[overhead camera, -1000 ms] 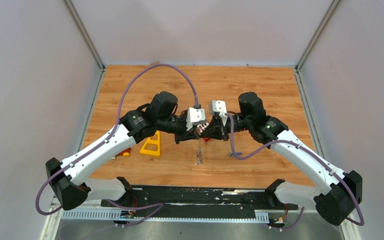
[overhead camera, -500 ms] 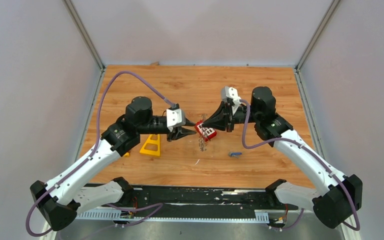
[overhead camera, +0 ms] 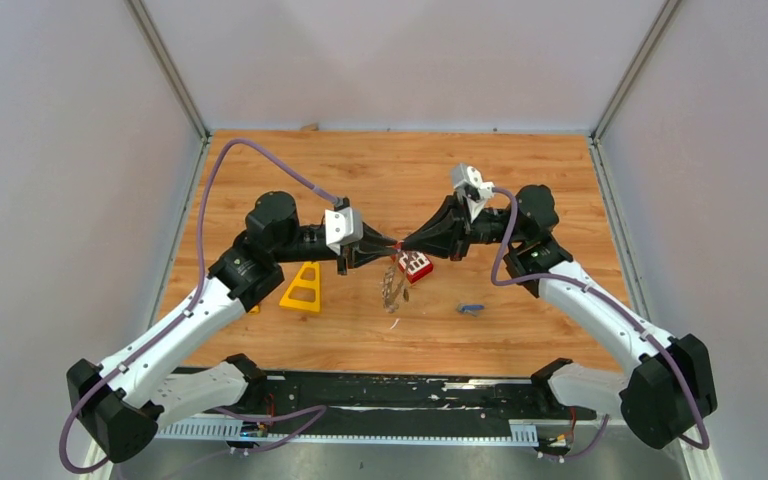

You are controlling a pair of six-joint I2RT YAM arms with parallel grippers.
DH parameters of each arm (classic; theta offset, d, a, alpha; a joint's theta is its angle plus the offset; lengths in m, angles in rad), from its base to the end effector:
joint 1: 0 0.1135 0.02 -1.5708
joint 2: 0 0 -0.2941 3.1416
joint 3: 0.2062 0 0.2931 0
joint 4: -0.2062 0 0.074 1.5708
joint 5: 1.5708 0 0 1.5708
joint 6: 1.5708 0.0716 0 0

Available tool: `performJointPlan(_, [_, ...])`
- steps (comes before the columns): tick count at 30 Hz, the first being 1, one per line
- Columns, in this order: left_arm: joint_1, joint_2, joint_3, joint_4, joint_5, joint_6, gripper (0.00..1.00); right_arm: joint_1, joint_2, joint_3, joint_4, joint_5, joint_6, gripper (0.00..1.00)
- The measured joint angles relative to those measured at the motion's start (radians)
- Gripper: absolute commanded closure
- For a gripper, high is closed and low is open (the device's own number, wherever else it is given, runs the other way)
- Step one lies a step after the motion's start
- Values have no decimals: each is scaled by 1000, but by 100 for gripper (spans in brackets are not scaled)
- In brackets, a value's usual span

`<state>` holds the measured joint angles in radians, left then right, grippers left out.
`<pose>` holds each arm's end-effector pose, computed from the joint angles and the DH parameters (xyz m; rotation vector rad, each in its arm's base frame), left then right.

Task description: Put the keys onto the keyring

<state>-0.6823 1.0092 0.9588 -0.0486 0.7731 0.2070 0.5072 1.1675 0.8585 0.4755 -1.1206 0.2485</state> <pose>0.1839 -0.2138 0.3955 1.2459 1.2153 -0.9942 0.2308 0.2020 0.3714 -1.1566 1.1989 1.3637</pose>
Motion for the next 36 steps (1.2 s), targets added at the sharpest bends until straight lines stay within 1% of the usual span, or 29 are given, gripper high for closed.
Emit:
performJointPlan(6, [3,0,-27,55,26,-13,81,0,22,-23,124,-15,97,100])
performJointPlan(10, [3,0,-31,74,38,-19,83,0,24,-28,171,-19,138,100])
performJointPlan(17, [5,0,-55,124,55,-56,94,-2,24,-43,237,-26,177,100])
performJointPlan(25, [10,8,-63,153,60,-111,100,-5,25,-44,237,-26,161,100])
performJointPlan(34, [17,35,-62,151,55,-151,100,-6,25,-44,156,-11,76,100])
performJointPlan(36, [18,41,-62,137,47,-156,100,-6,24,-44,121,-2,40,98])
